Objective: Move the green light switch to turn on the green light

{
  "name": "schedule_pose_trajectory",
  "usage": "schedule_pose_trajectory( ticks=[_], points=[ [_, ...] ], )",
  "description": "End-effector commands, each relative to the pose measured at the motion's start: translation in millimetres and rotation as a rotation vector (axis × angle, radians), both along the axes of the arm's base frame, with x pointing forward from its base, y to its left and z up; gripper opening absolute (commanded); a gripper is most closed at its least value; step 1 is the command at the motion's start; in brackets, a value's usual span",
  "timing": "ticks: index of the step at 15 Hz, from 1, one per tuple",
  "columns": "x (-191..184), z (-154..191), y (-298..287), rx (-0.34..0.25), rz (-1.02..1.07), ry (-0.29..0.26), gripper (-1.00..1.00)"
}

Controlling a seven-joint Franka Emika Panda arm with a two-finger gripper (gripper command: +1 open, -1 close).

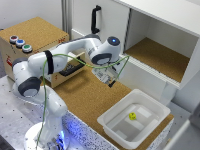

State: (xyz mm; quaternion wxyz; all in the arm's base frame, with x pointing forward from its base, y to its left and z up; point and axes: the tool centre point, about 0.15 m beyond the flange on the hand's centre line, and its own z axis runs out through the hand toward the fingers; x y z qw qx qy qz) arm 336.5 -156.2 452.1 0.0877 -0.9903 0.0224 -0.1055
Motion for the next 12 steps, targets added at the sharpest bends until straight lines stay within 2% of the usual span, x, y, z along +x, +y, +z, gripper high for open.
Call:
schedule_pose_trajectory(
  ticks=[1,4,5,8,10,12],
  points=[
    [-4.5,-2.9,12.8,-0.02,-0.006,-0.01,1.0],
    [-4.5,-2.9,12.8,-0.02,-0.006,-0.01,1.0],
    [-0.1,-0.2,2.2,0.001,0.006,0.001,1.0],
    [4.8,11.1,76.7,0.018,0.12,-0.022,1.0],
    [3.8,25.6,132.0,0.006,0.155,-0.069,1.0],
    [-1.6,42.8,189.3,0.045,0.156,-0.092,1.0]
  ],
)
